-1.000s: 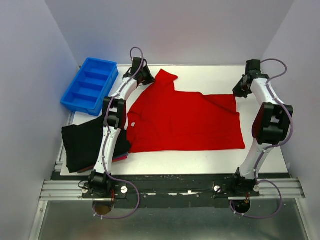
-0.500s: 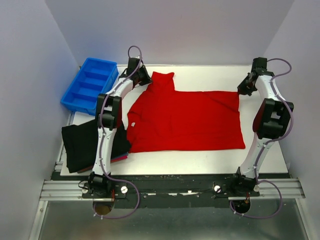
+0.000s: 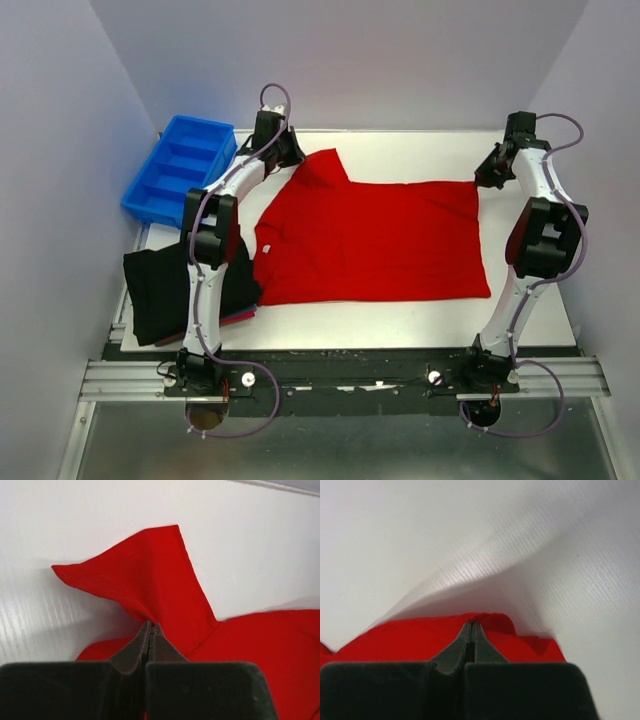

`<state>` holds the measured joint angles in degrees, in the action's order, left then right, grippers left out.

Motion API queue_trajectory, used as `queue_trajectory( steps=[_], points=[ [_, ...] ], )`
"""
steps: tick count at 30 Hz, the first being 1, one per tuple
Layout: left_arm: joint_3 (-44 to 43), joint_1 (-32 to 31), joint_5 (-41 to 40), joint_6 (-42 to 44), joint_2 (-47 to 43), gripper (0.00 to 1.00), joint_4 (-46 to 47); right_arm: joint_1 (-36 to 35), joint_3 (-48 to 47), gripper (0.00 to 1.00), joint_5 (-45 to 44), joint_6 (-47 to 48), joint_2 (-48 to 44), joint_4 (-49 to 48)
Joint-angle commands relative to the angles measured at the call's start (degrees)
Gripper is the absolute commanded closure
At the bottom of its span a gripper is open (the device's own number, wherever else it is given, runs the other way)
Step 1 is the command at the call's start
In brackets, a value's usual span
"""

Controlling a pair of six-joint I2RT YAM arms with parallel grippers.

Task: Fold and stack the t-shirts
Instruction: Grap the side of the flattened tshirt furthest away from the robot with both arms, then fold the other side of the tshirt into a rectangle

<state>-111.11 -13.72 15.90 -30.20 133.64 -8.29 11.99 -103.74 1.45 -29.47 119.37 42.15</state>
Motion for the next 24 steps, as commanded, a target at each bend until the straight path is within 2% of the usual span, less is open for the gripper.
queue_trajectory(
  steps=[1,16,24],
  points=[
    [4.6,-1.5,-3.6,4.2,-6.7,1.0,0.8,0.6,1.3,0.99,1.6,0.9,-1.2,1.5],
    [20.3,-4.0,-11.8,9.1,-21.3,1.0,2.6,1.7,8.9,0.99,2.3,1.0,-8.4,0.1],
    [27.3,-6.0,-17.5,10.8,-27.6,1.0,2.2,1.8,5.6,0.99,-0.7,1.5,-7.8,1.2]
  ],
)
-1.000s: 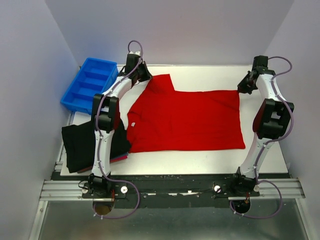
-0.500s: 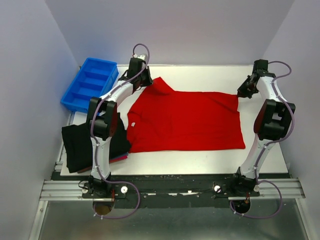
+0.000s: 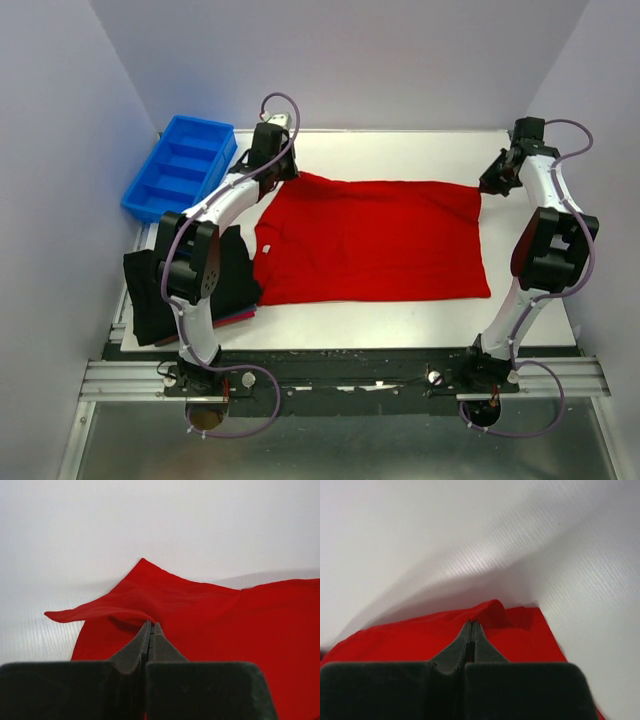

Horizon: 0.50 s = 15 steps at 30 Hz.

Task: Fold and stack the t-shirts
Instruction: Fold the other side of the tshirt into a rectangle

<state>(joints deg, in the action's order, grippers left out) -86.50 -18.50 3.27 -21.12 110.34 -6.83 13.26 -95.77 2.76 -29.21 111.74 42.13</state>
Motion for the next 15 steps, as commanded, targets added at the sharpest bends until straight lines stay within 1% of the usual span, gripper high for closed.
queue_trajectory(
  steps=[1,3,8,12,13,15],
  points=[
    [3.7,-1.4,-5.1,1.7,-5.0,1.0,1.0,0.5,-3.2,0.99,-2.2,1.3,0.4,1.7],
    [5.4,-2.1,-6.0,1.7,-6.1,1.0,1.4,0.5,-4.0,0.99,-2.3,1.0,1.4,2.8],
    [8.2,-4.0,-8.8,2.3,-8.1,1.0,1.0,0.9,-1.1,0.99,-2.4,0.1,0.1,1.7],
    [8.2,-5.7,-11.7,2.7,-9.0,1.0,-0.5,1.4,0.2,0.99,-2.4,-0.1,-1.3,1.6],
    [8.2,-6.2,-12.4,2.8,-9.4,1.0,-1.1,1.4,0.6,0.99,-4.1,-0.2,-1.8,1.6],
    [8.4,-7.1,-14.4,2.8,-10.2,1.0,-2.5,1.6,1.3,0.99,-4.3,-0.1,-2.6,1.6]
  ],
)
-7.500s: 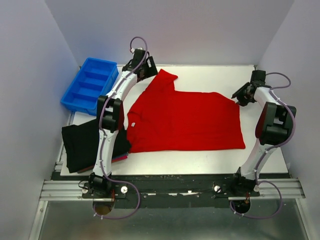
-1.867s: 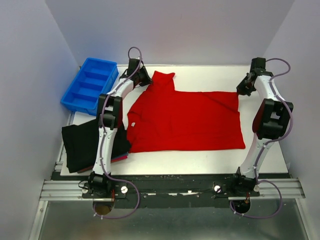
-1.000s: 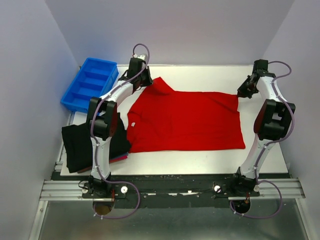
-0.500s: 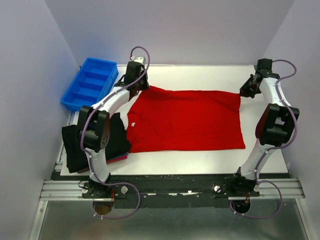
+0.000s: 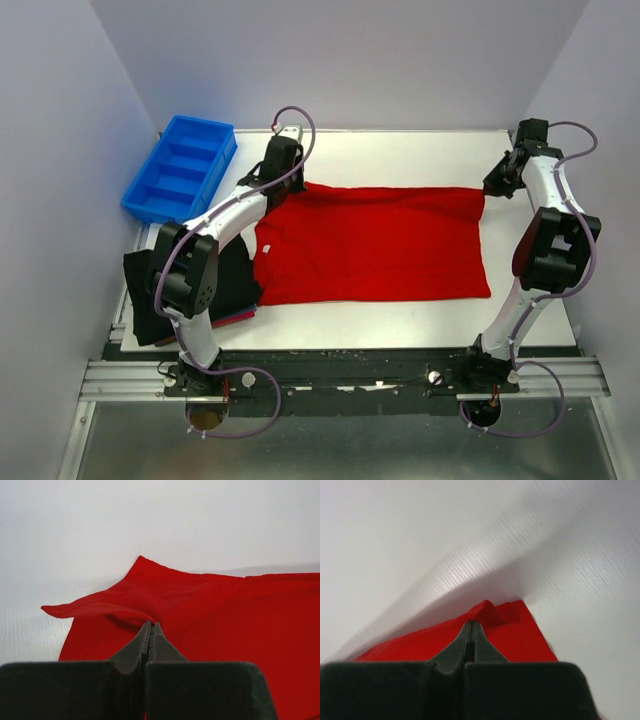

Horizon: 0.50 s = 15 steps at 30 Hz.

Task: Fold and stack the t-shirts
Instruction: Fold the other side of the tshirt into a rectangle

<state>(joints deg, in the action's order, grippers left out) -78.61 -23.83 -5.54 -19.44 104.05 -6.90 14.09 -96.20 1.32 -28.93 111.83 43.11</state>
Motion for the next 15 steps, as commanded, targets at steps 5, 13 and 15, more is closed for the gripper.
queue_trajectory(
  steps=[5,13,15],
  points=[
    [2.1,-3.5,-9.0,0.5,-6.1,1.0,-5.2,1.0,3.8,0.99,-2.5,-0.3,-4.1,0.0],
    [6.1,-4.5,-12.3,-1.3,-9.2,1.0,-7.8,1.0,6.7,0.99,-2.5,-0.3,-5.5,-1.2],
    [6.8,-4.6,-12.9,-2.0,-10.2,1.0,-8.7,1.1,7.4,0.99,-2.8,-0.3,-5.8,-1.3]
  ],
)
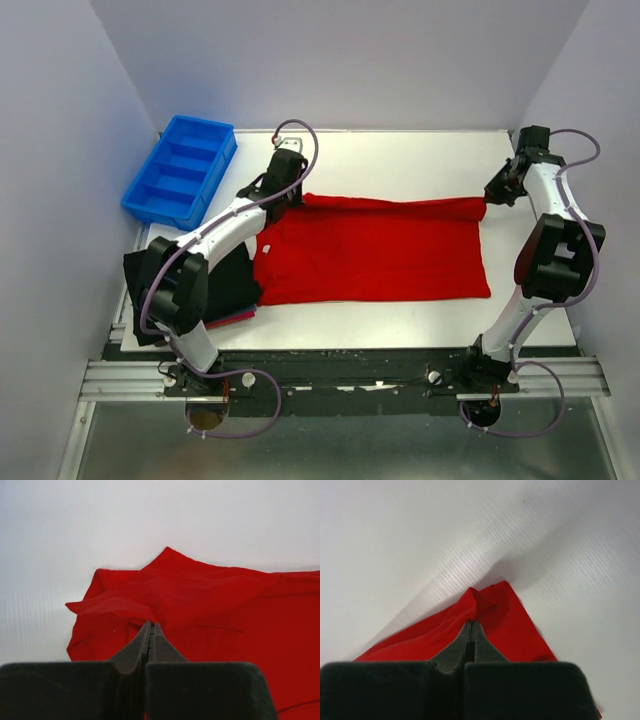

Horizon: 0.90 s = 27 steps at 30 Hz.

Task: Fold and stack the t-shirts
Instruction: Fold the other side of the tshirt into a rectangle

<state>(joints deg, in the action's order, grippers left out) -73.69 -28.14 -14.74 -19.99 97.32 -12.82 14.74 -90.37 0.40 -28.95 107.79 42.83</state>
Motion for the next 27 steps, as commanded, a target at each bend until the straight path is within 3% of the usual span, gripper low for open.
queue_trajectory(
  steps=[1,12,27],
  points=[
    [2.5,-0.4,-3.9,-1.7,-4.0,1.0,-3.2,0.5,1.9,0.99,-2.0,-0.3,-1.7,-1.2],
    [9.0,-3.8,-7.3,-4.8,-9.5,1.0,-6.5,0.6,5.1,0.99,-3.0,-0.5,-2.8,-2.5],
    [10.2,-7.3,-10.7,-7.4,-12.9,1.0,-13.1,1.1,10.8,0.99,-4.0,-0.8,-5.7,-4.5]
  ],
)
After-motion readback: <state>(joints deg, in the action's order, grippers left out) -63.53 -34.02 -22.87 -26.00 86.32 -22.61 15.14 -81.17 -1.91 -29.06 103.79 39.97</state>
